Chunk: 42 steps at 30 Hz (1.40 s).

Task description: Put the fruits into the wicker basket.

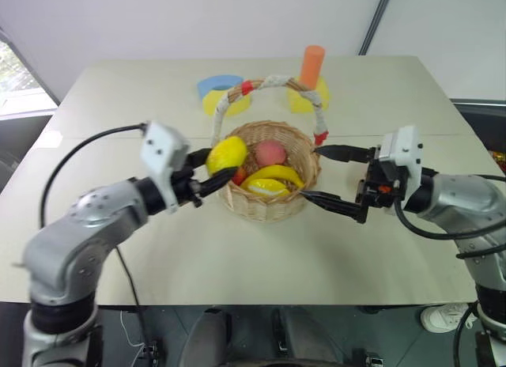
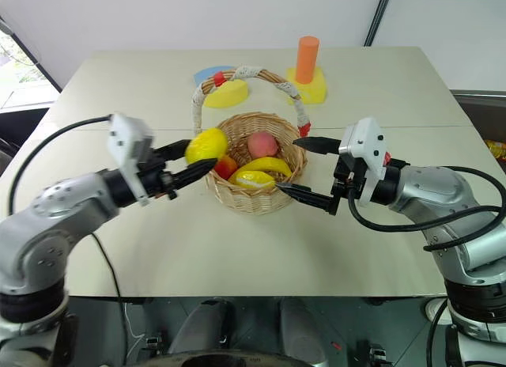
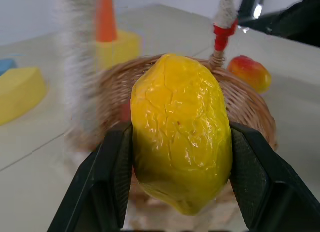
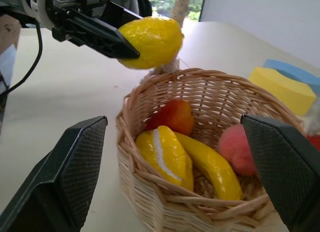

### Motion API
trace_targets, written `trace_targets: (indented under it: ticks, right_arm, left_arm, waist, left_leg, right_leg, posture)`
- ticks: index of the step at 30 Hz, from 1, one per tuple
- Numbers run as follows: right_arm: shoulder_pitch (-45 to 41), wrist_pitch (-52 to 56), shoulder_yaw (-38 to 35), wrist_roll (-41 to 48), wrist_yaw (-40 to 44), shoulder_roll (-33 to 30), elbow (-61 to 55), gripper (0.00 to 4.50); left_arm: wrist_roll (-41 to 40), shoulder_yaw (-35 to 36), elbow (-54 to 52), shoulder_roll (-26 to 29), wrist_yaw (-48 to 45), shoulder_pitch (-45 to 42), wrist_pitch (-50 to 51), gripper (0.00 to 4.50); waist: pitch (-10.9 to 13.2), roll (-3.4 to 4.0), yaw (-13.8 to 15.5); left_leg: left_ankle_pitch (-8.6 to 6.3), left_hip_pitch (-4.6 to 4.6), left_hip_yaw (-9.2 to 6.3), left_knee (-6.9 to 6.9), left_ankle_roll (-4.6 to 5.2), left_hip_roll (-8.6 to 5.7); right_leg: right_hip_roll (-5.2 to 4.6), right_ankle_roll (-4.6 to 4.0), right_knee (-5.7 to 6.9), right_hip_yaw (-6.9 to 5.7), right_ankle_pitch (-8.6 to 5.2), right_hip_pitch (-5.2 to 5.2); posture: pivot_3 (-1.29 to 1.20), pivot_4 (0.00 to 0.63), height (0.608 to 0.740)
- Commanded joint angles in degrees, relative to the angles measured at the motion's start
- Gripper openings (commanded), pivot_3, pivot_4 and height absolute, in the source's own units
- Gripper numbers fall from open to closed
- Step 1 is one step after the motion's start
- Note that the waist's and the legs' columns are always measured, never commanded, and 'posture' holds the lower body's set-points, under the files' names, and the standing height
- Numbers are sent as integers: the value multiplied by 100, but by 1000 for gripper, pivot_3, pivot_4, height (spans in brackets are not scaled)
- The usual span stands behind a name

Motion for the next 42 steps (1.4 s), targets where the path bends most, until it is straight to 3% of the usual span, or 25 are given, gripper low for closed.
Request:
trace_targets:
  ticks: [1, 3, 7, 11, 17, 23, 31, 38, 42]
  right_arm:
    - [117, -36, -325, -65, -92, -123, -85, 4500]
    - [224, 28, -432, -47, -184, -116, -73, 4500]
    - [430, 271, -606, -166, -638, -16, 187, 4500]
    - [451, 588, -541, -947, -1735, 110, 805, 4500]
    - [-21, 2044, -350, -1702, -3440, 418, 1208, 4500]
    - [-541, 2821, -398, -1945, -4107, 938, 1409, 4500]
    - [-1097, 3731, -1016, -2137, -4930, 1814, 1858, 4500]
    - [-1165, 3629, -979, -2450, -5080, 1895, 2017, 4500]
    - [-1097, 3546, -806, -2627, -4997, 1752, 1917, 2611]
  left_arm:
    - [533, -509, 502, -248, 369, -332, -39, 2706]
    - [683, -698, 646, -249, 253, -357, -193, 2974]
    - [622, -652, 748, -437, -22, -357, -517, 4474]
    - [333, -270, 465, -320, -735, -85, -1217, 4474]
    - [314, -117, 307, 582, -1935, 422, -1877, 4474]
    - [482, -159, 220, 802, -2197, 650, -2267, 4474]
    - [442, -174, 30, 724, -1937, 851, -2200, 4474]
    - [421, -229, -44, 683, -1819, 863, -2145, 4474]
    - [387, -190, -34, 670, -1800, 869, -2145, 4500]
  waist:
    - [0, 0, -3]
    - [0, 1, -42]
    - [1, 0, -13]
    - [1, 0, -3]
    - [4, 21, -23]
    - [4, 22, -21]
    - [4, 22, -27]
    - [5, 24, -45]
    - [5, 24, -44]
  left_leg:
    - [0, 0, 0, 0, 0, 0]
    - [0, -1, 3, -1, 1, 4]
    - [1, -7, 4, -4, 1, 9]
    - [2, -6, 8, 3, 0, 4]
    - [20, -4, 11, -6, -30, 8]
    - [15, -5, 13, -5, -4, 6]
    - [14, -6, 12, -6, -2, 6]
    - [15, -4, 15, -6, 0, 6]
    - [16, -4, 15, -6, 1, 5]
  right_leg:
    - [0, 0, 1, 0, 0, 0]
    - [8, 0, 2, 6, 0, -9]
    - [12, -1, 3, 7, 0, -16]
    - [3, -1, 2, 8, 0, -11]
    - [10, -3, 8, 12, 0, -20]
    - [8, -5, 12, 13, 1, -19]
    - [8, -5, 12, 12, 1, -20]
    - [10, -5, 26, 13, 2, -26]
    - [9, -5, 27, 14, 2, -26]
  posture:
    - [0, 150, 740]
    - [0, 150, 740]
    - [0, 150, 740]
    - [0, 150, 740]
    - [0, 150, 740]
    - [0, 150, 740]
    - [0, 150, 740]
    - [0, 150, 740]
    - [0, 150, 740]
